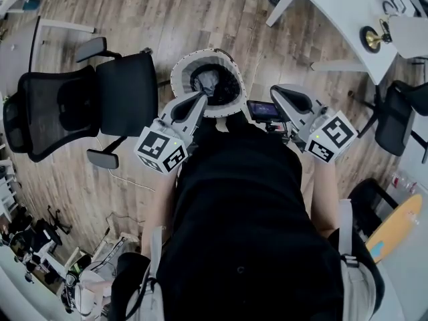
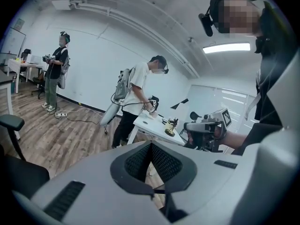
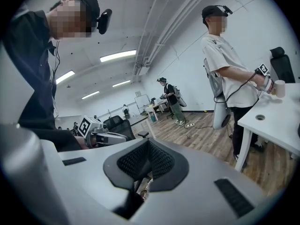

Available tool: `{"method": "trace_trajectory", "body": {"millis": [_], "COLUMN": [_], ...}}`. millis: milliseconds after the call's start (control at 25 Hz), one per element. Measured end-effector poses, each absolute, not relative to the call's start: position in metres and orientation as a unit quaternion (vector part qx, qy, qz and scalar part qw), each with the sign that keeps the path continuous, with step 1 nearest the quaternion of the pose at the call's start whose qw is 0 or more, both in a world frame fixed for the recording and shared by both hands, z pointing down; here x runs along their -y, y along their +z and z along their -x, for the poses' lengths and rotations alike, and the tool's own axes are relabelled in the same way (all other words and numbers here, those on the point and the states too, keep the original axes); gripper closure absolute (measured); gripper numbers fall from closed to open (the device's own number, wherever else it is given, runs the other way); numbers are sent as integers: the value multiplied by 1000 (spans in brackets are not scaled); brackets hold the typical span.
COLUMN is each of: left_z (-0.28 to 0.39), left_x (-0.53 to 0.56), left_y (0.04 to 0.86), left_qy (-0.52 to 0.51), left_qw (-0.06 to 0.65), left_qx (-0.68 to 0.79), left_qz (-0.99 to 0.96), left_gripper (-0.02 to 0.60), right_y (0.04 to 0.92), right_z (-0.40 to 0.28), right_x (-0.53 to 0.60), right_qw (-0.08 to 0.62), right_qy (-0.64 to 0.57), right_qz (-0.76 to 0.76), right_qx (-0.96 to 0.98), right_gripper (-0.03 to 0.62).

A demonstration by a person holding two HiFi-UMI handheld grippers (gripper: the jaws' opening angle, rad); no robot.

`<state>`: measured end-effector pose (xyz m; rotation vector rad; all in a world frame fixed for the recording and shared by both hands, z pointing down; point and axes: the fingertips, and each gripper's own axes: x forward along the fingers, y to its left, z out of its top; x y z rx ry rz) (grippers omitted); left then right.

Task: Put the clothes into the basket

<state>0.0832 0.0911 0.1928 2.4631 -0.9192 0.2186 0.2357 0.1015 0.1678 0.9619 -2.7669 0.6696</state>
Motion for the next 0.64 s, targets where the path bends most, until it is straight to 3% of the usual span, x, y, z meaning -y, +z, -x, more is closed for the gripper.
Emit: {"method": "trace_trajectory", "body": {"millis": [640], "left_z": [-73], "left_x": [-92], "left_y": [206], "left_qy": [100], "left_qw": [254], "left_qx": [345], "left_qz": [-898], "left_gripper": [569], "right_y": [170], "right_z": [-208], "right_x": [-96], "right_qw": [87], "right_qy": [215], "right_qz": [-279], "right_qx": [932], "right_gripper": [579]}}
